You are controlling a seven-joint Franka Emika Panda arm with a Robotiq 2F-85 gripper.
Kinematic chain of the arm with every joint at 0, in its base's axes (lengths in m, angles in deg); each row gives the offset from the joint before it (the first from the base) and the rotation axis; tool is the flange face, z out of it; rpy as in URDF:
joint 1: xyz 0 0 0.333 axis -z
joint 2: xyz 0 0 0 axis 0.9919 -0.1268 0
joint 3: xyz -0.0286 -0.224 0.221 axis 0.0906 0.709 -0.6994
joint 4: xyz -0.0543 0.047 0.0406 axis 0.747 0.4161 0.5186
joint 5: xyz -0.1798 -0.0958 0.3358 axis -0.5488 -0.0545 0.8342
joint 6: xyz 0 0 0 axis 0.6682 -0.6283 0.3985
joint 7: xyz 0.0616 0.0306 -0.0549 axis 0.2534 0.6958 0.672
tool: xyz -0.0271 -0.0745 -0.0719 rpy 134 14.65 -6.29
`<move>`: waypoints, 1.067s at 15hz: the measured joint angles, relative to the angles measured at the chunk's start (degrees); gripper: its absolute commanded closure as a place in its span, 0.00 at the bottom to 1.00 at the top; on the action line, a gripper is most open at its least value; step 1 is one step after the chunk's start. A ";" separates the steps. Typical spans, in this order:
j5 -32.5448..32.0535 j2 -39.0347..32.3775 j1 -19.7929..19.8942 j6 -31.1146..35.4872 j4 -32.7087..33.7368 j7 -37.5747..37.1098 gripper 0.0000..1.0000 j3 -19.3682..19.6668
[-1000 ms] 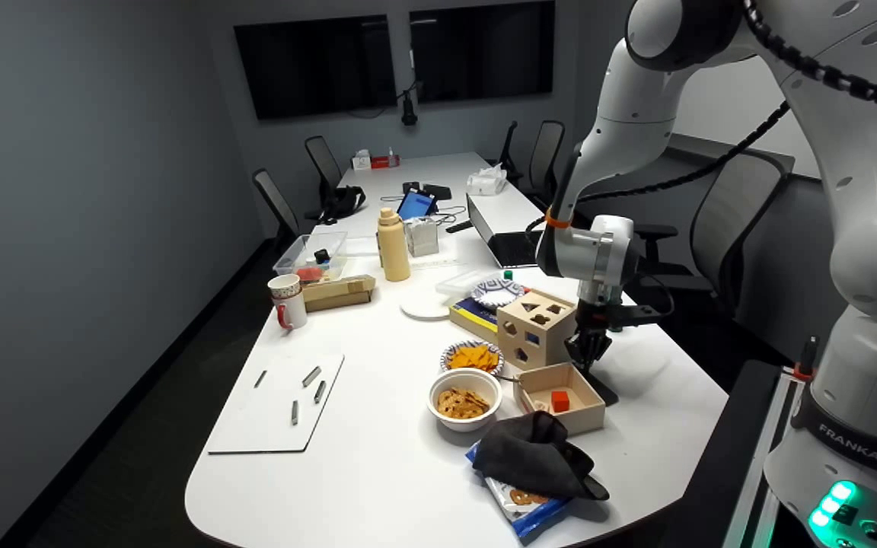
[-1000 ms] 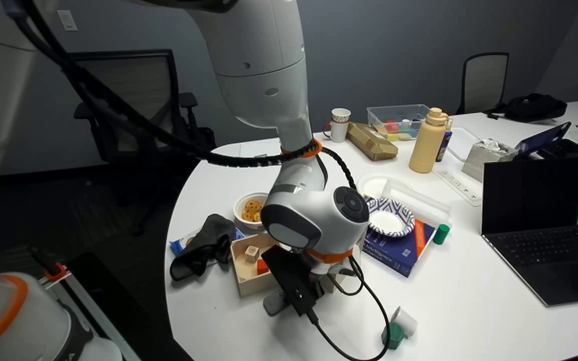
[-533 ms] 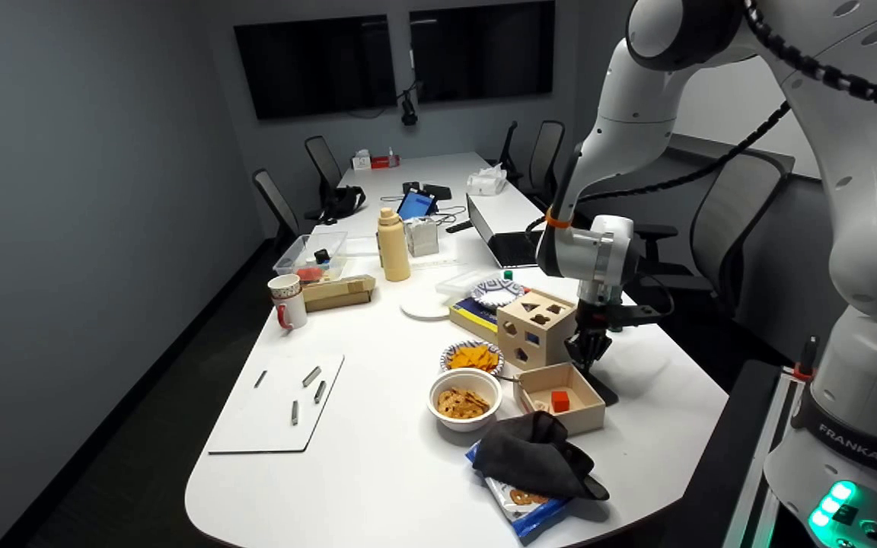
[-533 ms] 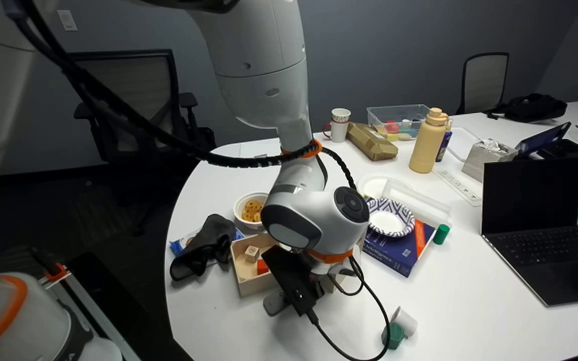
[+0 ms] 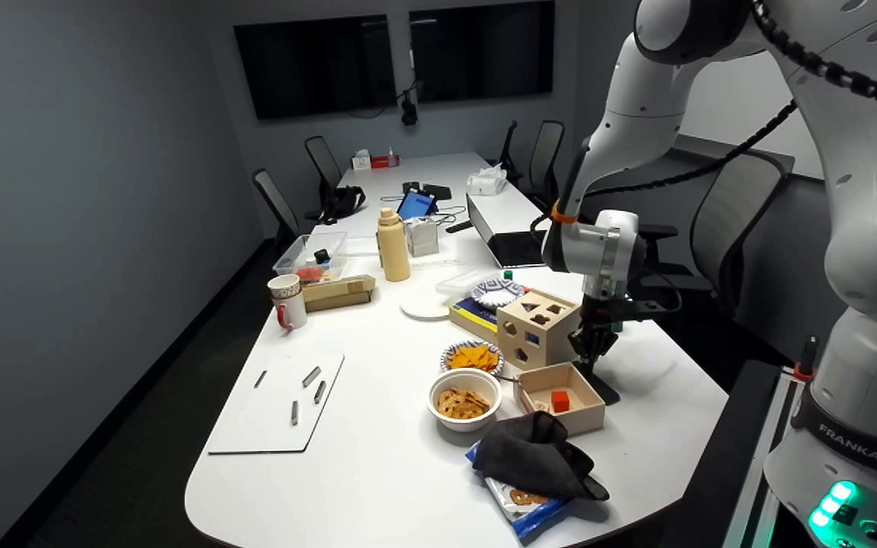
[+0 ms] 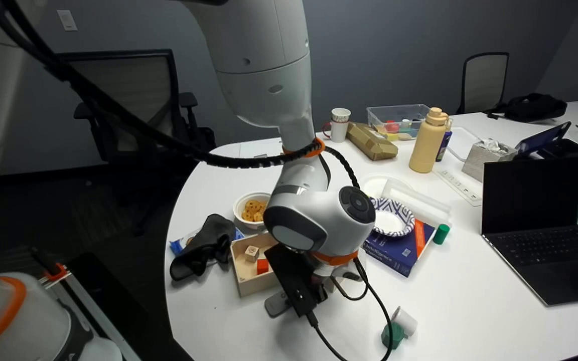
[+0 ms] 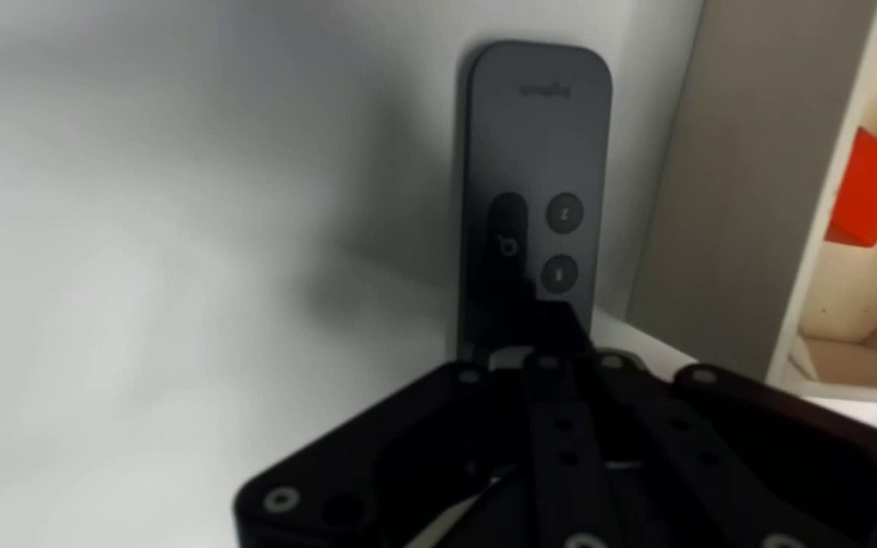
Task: Press a button on the grey remote.
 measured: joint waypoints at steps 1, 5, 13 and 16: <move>-0.60 0.96 0.10 -0.02 -0.58 -0.86 1.00 0.00; -3.80 6.71 0.04 -0.15 -3.95 -4.55 0.90 -0.01; -21.93 20.66 -3.67 -2.49 -12.21 -22.82 0.22 1.15; -27.46 24.80 -5.38 -4.80 -13.39 -28.31 0.01 1.48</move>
